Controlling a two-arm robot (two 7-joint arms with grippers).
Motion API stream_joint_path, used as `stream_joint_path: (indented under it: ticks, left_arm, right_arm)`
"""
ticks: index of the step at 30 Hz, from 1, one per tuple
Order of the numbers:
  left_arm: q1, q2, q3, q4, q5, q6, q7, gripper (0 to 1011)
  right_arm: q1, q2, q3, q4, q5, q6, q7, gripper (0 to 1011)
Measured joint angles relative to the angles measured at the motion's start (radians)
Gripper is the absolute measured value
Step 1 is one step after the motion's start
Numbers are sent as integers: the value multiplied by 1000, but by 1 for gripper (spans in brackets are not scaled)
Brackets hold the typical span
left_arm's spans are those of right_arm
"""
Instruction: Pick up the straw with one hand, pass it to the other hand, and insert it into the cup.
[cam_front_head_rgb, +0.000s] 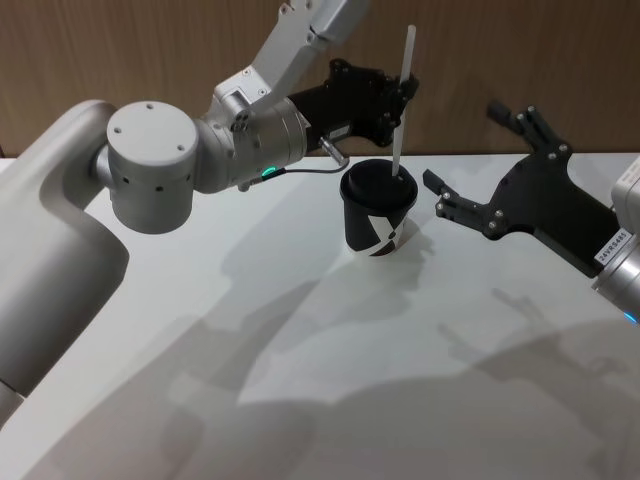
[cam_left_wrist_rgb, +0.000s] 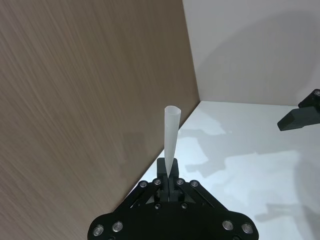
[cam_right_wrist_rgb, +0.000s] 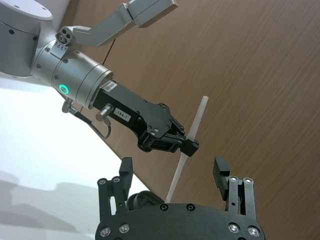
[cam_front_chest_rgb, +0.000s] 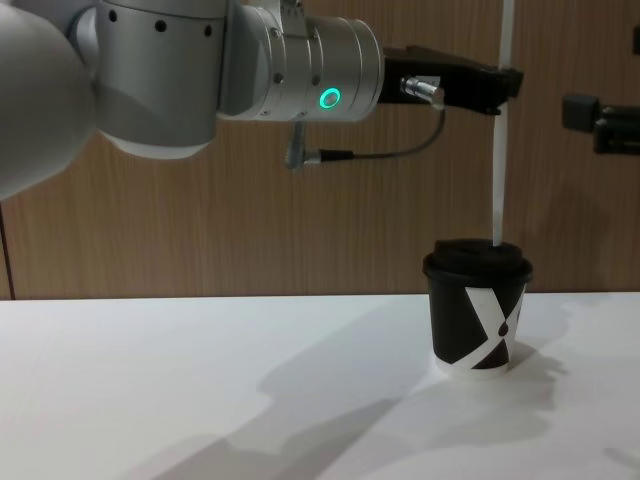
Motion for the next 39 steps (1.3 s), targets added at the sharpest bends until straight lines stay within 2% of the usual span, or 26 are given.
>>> stream_joint_path:
  ticks: [20, 39]
  left_arm:
    - [-26, -33, -4, 56, 6, 22, -29, 2]
    - [-65, -75, -7, 149, 23, 27, -52, 3]
  right_arm:
    - [0, 0, 0, 0, 0, 0, 0, 1001]
    - [0, 0, 0, 0, 0, 0, 0, 1001]
